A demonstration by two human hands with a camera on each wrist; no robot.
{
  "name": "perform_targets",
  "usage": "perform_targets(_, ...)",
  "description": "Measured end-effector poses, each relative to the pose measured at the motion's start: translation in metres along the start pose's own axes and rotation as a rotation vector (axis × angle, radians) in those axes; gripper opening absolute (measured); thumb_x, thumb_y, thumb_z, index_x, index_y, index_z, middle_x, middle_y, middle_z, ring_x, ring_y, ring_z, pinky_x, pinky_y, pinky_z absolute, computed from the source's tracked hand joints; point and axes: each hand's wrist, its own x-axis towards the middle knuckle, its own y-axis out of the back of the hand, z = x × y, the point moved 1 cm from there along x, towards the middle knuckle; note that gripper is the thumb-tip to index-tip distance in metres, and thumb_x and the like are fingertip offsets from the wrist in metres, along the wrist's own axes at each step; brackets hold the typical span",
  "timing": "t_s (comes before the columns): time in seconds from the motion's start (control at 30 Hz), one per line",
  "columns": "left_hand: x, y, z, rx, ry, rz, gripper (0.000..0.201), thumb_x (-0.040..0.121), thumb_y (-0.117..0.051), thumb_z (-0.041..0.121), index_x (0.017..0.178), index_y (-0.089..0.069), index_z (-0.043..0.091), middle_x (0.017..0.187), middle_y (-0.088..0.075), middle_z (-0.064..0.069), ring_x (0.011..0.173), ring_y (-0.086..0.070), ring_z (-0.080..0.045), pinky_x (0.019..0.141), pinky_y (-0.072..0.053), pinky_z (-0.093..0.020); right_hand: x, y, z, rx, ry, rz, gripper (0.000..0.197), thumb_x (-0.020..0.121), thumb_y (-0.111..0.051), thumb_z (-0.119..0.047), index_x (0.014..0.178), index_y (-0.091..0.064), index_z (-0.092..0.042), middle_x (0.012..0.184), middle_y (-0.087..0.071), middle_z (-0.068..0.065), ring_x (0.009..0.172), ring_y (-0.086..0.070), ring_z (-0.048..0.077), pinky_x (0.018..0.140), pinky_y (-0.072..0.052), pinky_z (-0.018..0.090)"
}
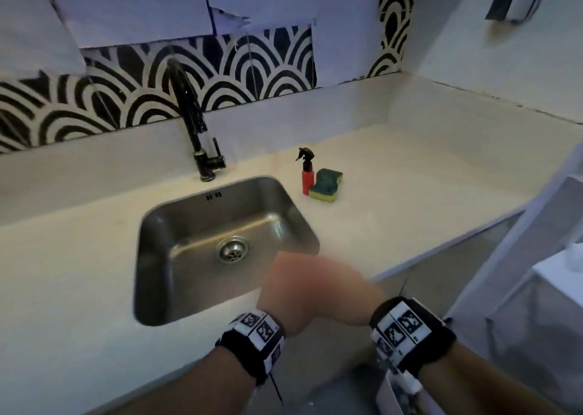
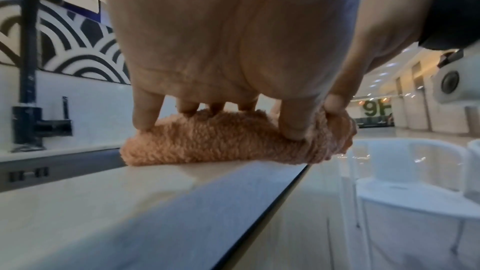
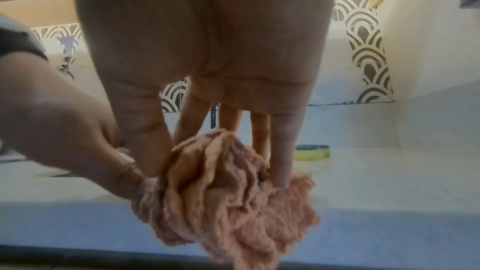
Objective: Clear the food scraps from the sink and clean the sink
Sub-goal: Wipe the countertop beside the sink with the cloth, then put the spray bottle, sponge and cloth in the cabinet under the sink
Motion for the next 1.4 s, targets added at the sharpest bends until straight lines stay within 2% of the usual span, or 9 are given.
perform_targets(0.13,-0.031,-0.006,-0.008,0.002,0.115,0.004,0.066,0.088,-0.044,0.055,0.146,-0.02,0.035,0.16,-0.005,-0.002,0.146,-0.005,-0.028,0.116,-0.015,-0.046,-0.015,-0.011,0.004,0.081,-0.08,-0.004,0.02,0.076,-0.067,-0.041,0.085,-0.073,-0.025,0.086,-0.069,-0.009,0.076,-0.054,0.005,0.068,-0.043,0.018)
perform_targets(0.33,-0.065,-0.015,-0.027,-0.005,0.338,0.058,0.058,0.088,-0.048,0.032,0.143,-0.026,0.032,0.155,-0.019,-0.003,0.142,-0.018,-0.029,0.111,-0.026,-0.048,-0.023,-0.029,0.002,0.032,-0.124,0.075,0.02,0.083,-0.054,-0.032,0.099,-0.062,-0.022,0.103,-0.055,0.003,0.101,-0.055,0.023,0.083,-0.045,0.032)
perform_targets(0.57,-0.083,-0.009,-0.035,0.003,0.254,0.18,0.049,0.083,-0.054,0.023,0.131,-0.047,0.032,0.125,-0.053,-0.002,0.12,-0.048,-0.032,0.092,-0.043,-0.043,-0.028,-0.061,0.022,0.013,-0.284,-0.06,0.021,0.086,-0.05,-0.024,0.101,-0.065,-0.025,0.117,-0.059,-0.001,0.109,-0.057,0.02,0.089,-0.045,0.029)
perform_targets(0.83,-0.09,-0.003,-0.06,-0.122,0.175,0.056,0.063,0.08,-0.053,0.023,0.138,-0.03,0.029,0.135,-0.041,-0.001,0.125,-0.04,-0.027,0.088,-0.046,-0.038,-0.019,-0.114,-0.001,0.086,-0.295,0.062,0.053,0.087,-0.054,-0.025,0.138,-0.042,-0.026,0.14,-0.039,-0.003,0.126,-0.045,0.02,0.099,-0.043,0.032)
perform_targets(1.07,-0.097,-0.007,-0.085,-0.23,0.199,0.052,0.059,0.077,-0.055,0.024,0.132,-0.033,0.025,0.133,-0.038,-0.003,0.129,-0.032,-0.024,0.092,-0.046,-0.041,0.004,-0.158,-0.036,-0.304,-0.196,0.018,0.06,0.076,-0.065,-0.029,0.133,-0.052,-0.015,0.139,-0.05,0.009,0.124,-0.05,0.032,0.101,-0.045,0.044)
perform_targets(1.2,-0.1,-0.008,-0.088,-0.218,0.201,0.07,0.058,0.078,-0.055,0.027,0.132,-0.033,0.023,0.133,-0.037,-0.006,0.129,-0.031,-0.026,0.091,-0.043,-0.041,0.011,-0.169,-0.052,-0.447,-0.198,-0.073,0.07,0.083,-0.06,-0.035,0.145,-0.036,-0.015,0.152,-0.033,0.009,0.141,-0.03,0.03,0.114,-0.019,0.059)
perform_targets(1.3,-0.099,-0.01,-0.088,-0.193,0.203,0.091,0.058,0.078,-0.055,0.03,0.132,-0.034,0.022,0.133,-0.038,-0.006,0.128,-0.032,-0.026,0.089,-0.042,-0.04,0.012,-0.17,-0.052,-0.453,-0.239,-0.063,0.071,0.043,-0.083,-0.042,0.111,-0.072,-0.023,0.114,-0.07,0.002,0.106,-0.066,0.022,0.097,-0.04,0.054)
perform_targets(1.33,-0.099,-0.011,-0.087,-0.191,0.204,0.091,0.057,0.079,-0.055,0.031,0.131,-0.034,0.022,0.133,-0.038,-0.007,0.128,-0.032,-0.027,0.089,-0.042,-0.04,0.014,-0.17,-0.049,-0.46,-0.22,-0.031,0.068,0.042,-0.084,-0.039,0.108,-0.073,-0.023,0.109,-0.072,0.002,0.103,-0.068,0.021,0.097,-0.041,0.054)
perform_targets(1.4,-0.099,-0.012,-0.086,-0.193,0.215,0.097,0.058,0.079,-0.056,0.032,0.131,-0.034,0.021,0.133,-0.038,-0.008,0.127,-0.032,-0.028,0.09,-0.041,-0.04,0.019,-0.164,-0.05,-0.412,-0.16,-0.056,0.064,0.074,-0.069,-0.031,0.135,-0.053,-0.017,0.137,-0.054,0.011,0.13,-0.048,0.029,0.112,-0.021,0.06)
